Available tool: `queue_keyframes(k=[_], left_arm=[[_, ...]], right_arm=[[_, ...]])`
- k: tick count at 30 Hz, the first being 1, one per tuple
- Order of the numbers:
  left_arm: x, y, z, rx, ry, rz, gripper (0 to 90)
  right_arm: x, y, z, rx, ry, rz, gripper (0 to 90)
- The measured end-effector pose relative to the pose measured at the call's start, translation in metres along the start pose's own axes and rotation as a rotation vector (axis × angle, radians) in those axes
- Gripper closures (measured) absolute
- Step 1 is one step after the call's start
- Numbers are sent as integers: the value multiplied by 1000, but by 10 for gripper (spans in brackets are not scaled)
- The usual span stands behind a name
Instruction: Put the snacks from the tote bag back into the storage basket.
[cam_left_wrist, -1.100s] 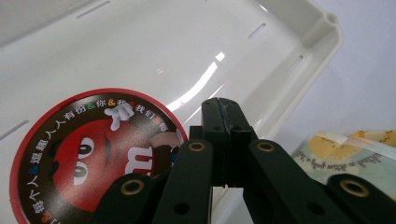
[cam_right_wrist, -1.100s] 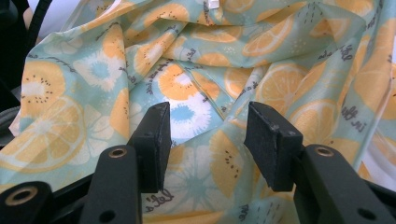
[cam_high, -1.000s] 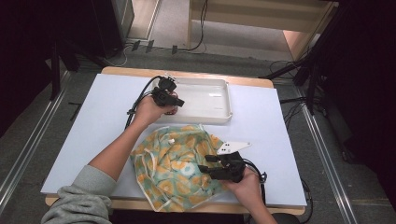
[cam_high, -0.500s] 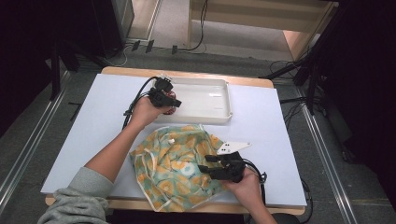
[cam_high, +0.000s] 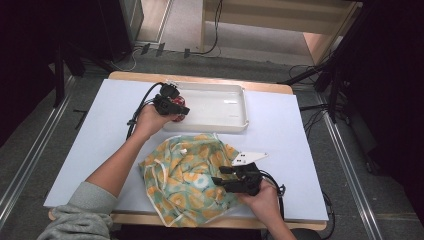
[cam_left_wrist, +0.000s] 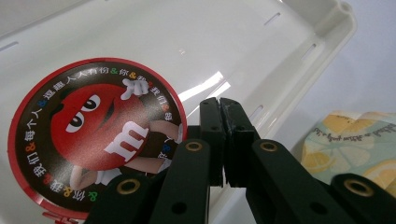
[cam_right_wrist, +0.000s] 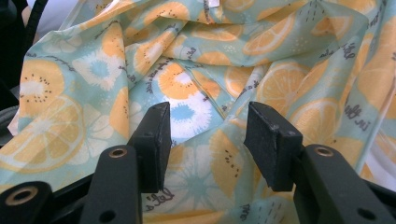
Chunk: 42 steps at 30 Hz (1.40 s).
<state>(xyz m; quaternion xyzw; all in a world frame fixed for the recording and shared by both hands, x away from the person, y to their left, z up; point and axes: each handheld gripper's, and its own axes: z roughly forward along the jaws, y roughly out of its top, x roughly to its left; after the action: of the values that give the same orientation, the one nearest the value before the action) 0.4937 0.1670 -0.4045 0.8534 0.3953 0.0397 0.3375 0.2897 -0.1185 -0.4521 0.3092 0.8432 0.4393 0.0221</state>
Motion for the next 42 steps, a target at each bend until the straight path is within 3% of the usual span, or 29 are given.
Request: queue_keyframes(k=[15,18,30,42], left_arm=[[8,-7,-7,-3,15,-23,881],[11,-9,-8,-13,-4,-40,870],[4,-14,-18,-22,-37,-34,749],[-13,-24,-31,17,-94,2,580]], right_arm=[[-1,0,0,-2,5,0,514],[0,-1,-1,-4,6,1,514],[1,-1,-2,-5,2,1,514],[1,-1,-4,-22,4,9,508]])
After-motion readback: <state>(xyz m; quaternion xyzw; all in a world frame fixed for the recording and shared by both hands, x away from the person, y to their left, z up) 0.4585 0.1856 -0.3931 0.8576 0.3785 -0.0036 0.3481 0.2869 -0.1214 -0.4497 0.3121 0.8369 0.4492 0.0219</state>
